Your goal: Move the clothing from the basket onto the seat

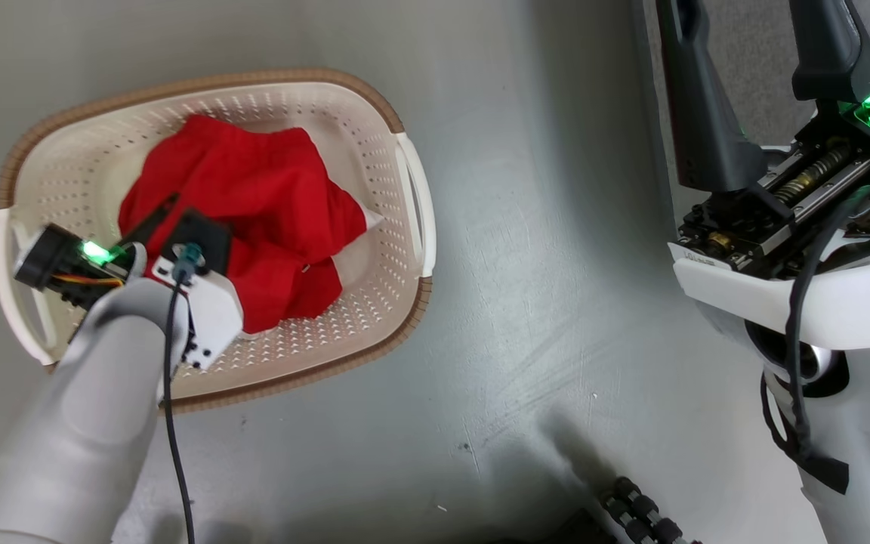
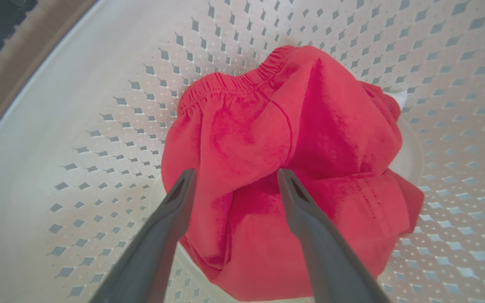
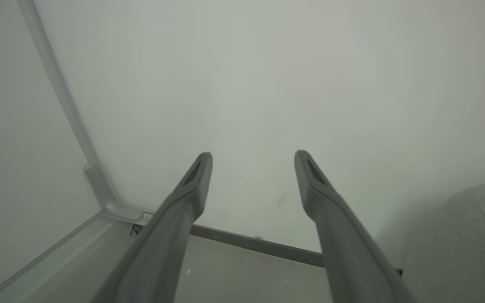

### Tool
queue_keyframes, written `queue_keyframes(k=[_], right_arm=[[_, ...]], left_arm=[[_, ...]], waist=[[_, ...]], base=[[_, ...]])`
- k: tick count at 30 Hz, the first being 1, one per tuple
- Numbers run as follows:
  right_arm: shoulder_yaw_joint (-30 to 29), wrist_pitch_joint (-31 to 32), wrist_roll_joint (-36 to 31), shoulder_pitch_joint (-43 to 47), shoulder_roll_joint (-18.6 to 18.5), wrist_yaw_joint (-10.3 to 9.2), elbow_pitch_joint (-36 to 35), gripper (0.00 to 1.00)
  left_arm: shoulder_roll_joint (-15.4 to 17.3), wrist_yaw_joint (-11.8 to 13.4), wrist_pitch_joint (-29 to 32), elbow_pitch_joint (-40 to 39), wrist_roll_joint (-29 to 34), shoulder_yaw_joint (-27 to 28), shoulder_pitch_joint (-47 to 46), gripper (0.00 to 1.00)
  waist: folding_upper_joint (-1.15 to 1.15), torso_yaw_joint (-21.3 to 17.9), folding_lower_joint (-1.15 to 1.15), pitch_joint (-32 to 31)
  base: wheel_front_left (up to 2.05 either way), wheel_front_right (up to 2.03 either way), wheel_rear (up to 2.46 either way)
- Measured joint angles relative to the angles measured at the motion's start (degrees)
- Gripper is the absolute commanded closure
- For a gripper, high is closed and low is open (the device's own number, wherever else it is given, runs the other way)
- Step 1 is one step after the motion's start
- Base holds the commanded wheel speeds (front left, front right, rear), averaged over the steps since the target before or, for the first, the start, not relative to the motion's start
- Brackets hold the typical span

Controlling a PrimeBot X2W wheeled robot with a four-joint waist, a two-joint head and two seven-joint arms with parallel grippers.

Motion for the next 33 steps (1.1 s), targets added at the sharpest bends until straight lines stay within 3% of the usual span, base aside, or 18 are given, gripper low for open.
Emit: queue_keyframes(k=[15,16,17,25,33], right_arm=[[1.02,0.0,1.1,-4.01,0.92,0.0,-0.02,0.0],[1.02,0.0,1.11,-4.44,0.97,0.0,-0.01,0.0],[1.01,0.0,1.19,-4.67,1.01,0.0,-0.01,0.0],[0.46,0.0,1.48,-5.82,1.2,0.0,0.94,0.0],[-0.56,-0.01,1.0,-5.82,1.26,0.0,1.87,0.0]], left_arm=[[0.83,2.55,2.78,4.65,0.07,1.75,-5.27,0.0],[0.96,2.55,2.77,4.7,0.07,1.75,-5.51,0.59],[1.0,2.54,2.76,4.76,0.07,1.74,-5.76,1.0],[0.13,3.09,0.08,4.44,-0.69,2.82,-6.87,1.0],[-1.75,4.28,-5.79,2.23,-6.02,7.12,-5.45,1.0]], waist=[[0.0,-2.43,0.0,4.64],[0.0,-2.6,0.0,4.89],[0.0,-2.77,0.0,5.13],[0.0,-3.85,0.0,5.87],[0.0,-3.17,0.0,4.65]], base=[[0.0,0.0,0.0],[0.0,0.0,0.0],[0.0,0.0,0.0],[0.0,0.0,0.0],[0.0,0.0,0.0]])
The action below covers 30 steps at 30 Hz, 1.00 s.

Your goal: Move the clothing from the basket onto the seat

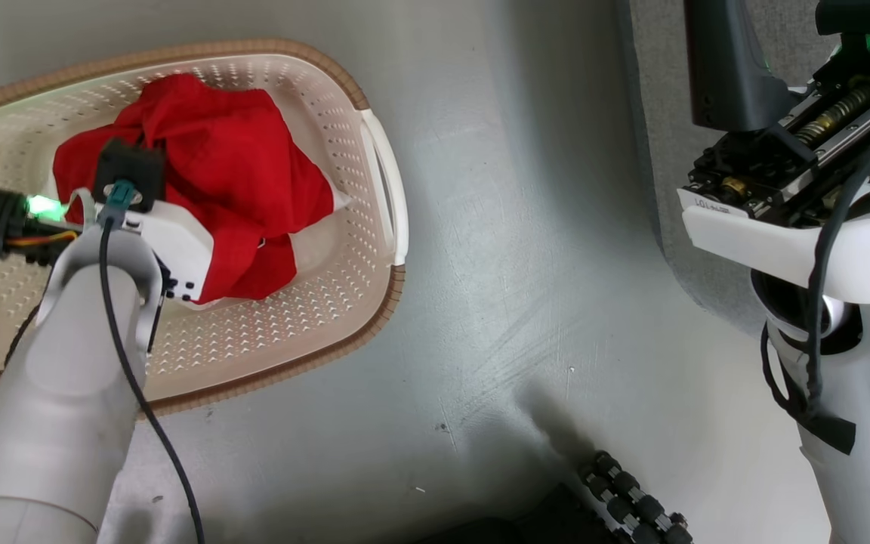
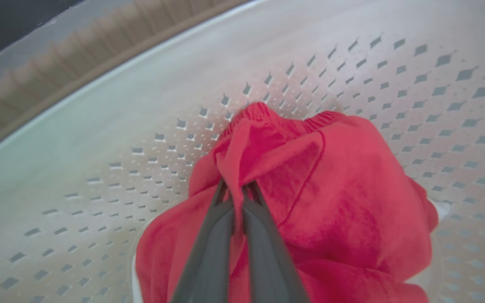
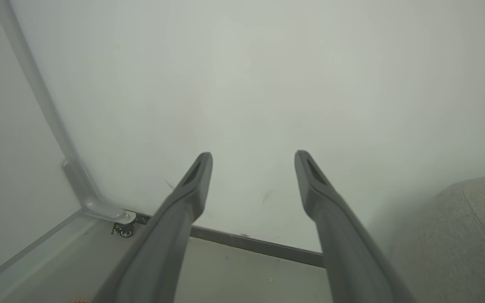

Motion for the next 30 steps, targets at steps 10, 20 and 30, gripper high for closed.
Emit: queue_keyframes(k=[10,20,30], right_arm=[[0.27,-0.05,-0.57,-0.03,0.0,0.0,1.57,0.0],[0.34,-0.05,-1.43,-0.02,-1.33,0.0,3.31,0.0],[1.49,-0.05,-1.43,0.6,-3.93,0.0,6.1,0.0]], left_arm=[[-1.78,0.07,-3.49,-0.78,-1.69,0.77,4.11,1.0],[-3.77,0.05,-4.99,-3.34,-4.23,1.75,7.1,1.0],[-4.86,0.05,-5.49,-7.81,-5.48,2.53,11.09,1.0]], waist=[[0.0,1.9,0.0,-2.58],[0.0,3.98,0.0,-6.41],[0.0,6.76,0.0,-11.93]], base=[[0.0,0.0,0.0],[0.0,0.0,0.0],[0.0,0.0,0.0]])
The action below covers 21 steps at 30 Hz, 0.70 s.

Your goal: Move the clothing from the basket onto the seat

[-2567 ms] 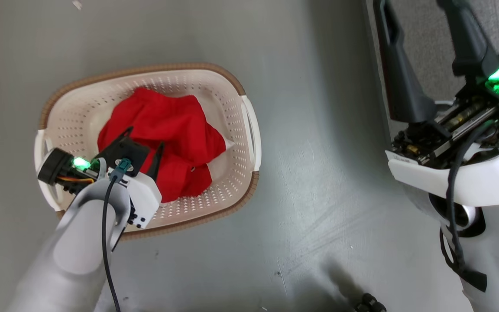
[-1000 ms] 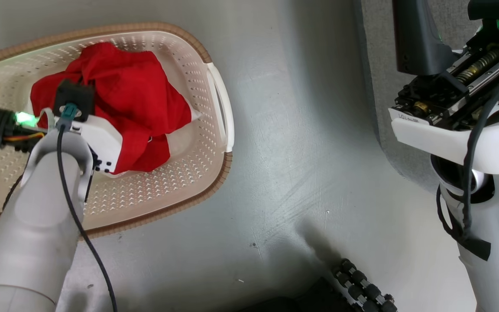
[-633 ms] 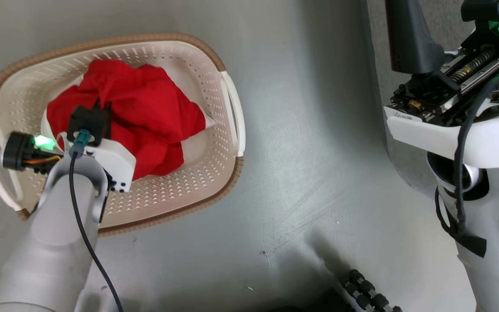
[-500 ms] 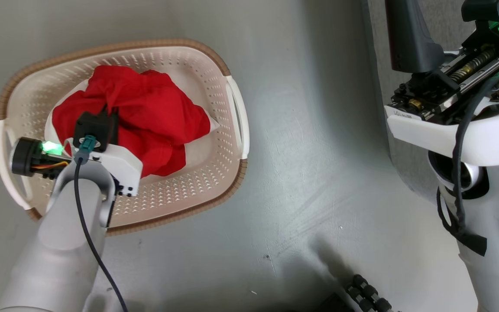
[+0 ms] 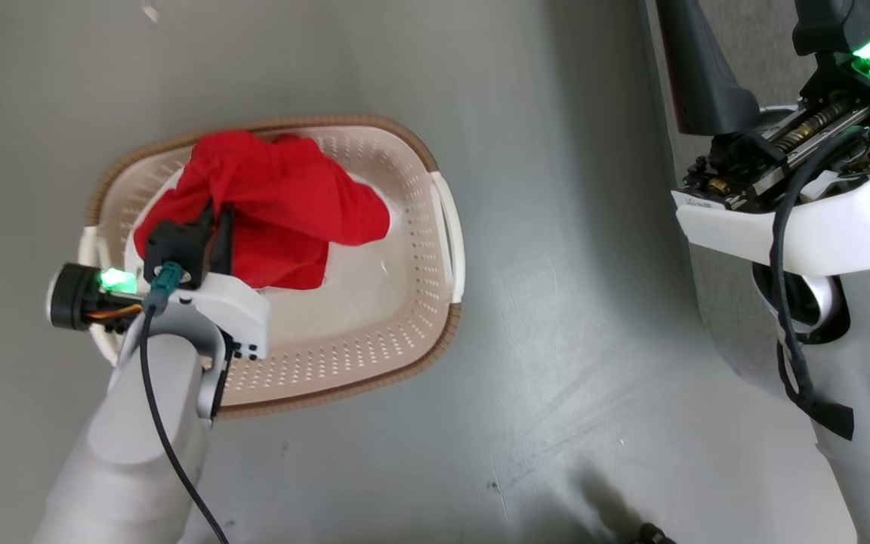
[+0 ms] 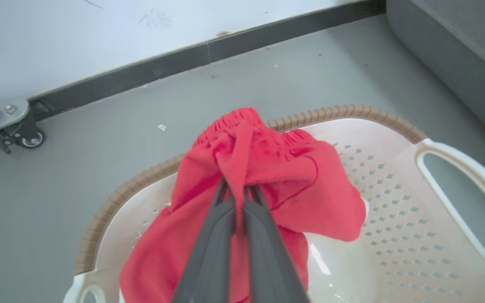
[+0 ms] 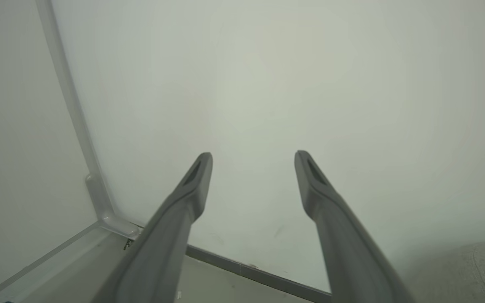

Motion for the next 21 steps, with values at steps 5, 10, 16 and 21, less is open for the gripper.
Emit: queue_keyframes(k=[5,10,16,21], right_arm=[[-0.21,-0.01,-0.01,2.49,-0.75,0.0,1.33,0.0],[-1.31,-0.01,-0.02,4.37,-1.4,0.0,2.01,0.0],[-1.63,0.0,-0.43,6.99,-1.69,0.0,3.43,0.0],[-1.54,0.0,-0.44,8.55,-1.71,0.0,4.17,0.0]], left_arm=[[-0.18,0.01,0.0,-4.95,-1.04,1.07,1.6,1.0],[-0.43,0.0,-0.01,-10.42,-2.58,2.76,3.07,1.0],[-0.63,-0.05,-0.01,-15.88,-3.41,4.11,5.92,1.0],[-0.98,-0.43,-0.03,-20.13,-3.89,4.65,7.86,1.0]], waist=[[0.0,1.24,0.0,-2.9],[0.0,2.36,0.0,-5.93],[0.0,3.51,0.0,-9.68],[0.0,4.34,0.0,-12.89]], base=[[0.0,0.0,0.0],[0.0,0.0,0.0],[0.0,0.0,0.0],[0.0,0.0,0.0]])
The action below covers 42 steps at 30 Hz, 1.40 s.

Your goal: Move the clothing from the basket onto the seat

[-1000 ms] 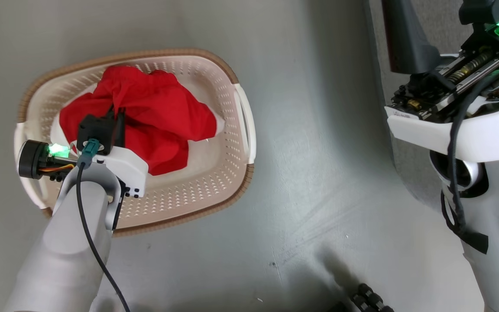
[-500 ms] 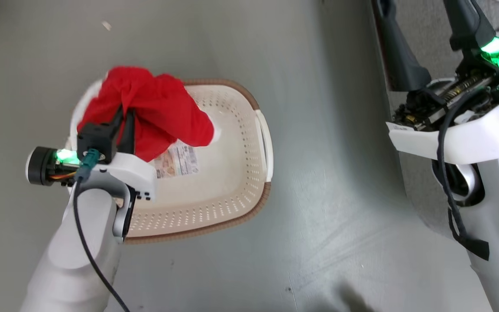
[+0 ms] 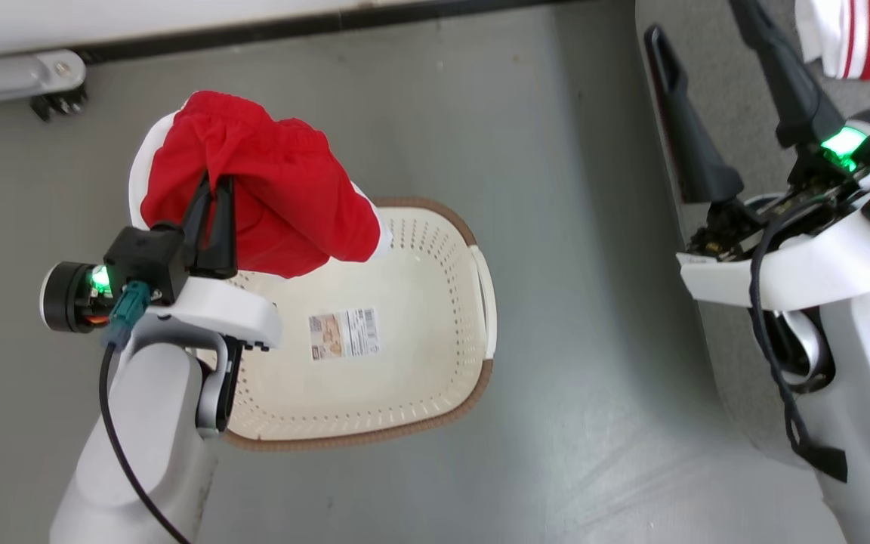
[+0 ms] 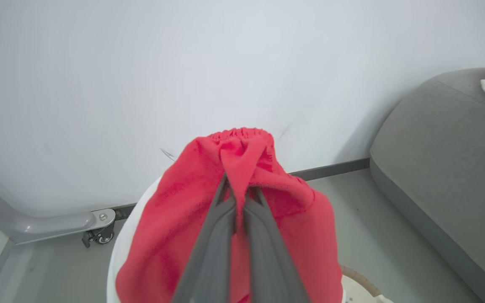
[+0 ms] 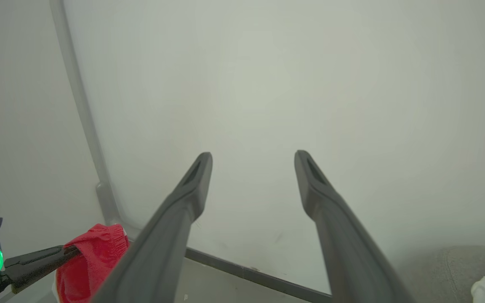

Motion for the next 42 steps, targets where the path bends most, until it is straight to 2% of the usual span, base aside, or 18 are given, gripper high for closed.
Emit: queue_keyframes(k=[27,36,42], right_arm=[[2.8,0.0,0.19,13.46,0.11,0.0,6.17,0.0],[6.38,0.0,1.01,16.98,0.67,0.0,7.8,0.0],[11.21,0.0,2.08,18.2,0.35,-0.01,8.05,0.0]], left_arm=[[-0.91,-3.5,-0.13,-12.41,-5.19,2.82,8.16,1.0],[-0.94,-5.04,-0.14,-14.57,-5.35,1.05,8.35,1.0],[-0.93,-6.06,-0.13,-15.04,-5.02,-1.78,8.25,1.0]], waist=[[0.0,1.9,0.0,-16.16],[0.0,1.8,0.0,-20.67],[0.0,1.7,0.0,-23.08]], base=[[0.0,0.0,0.0],[0.0,0.0,0.0],[0.0,0.0,0.0]])
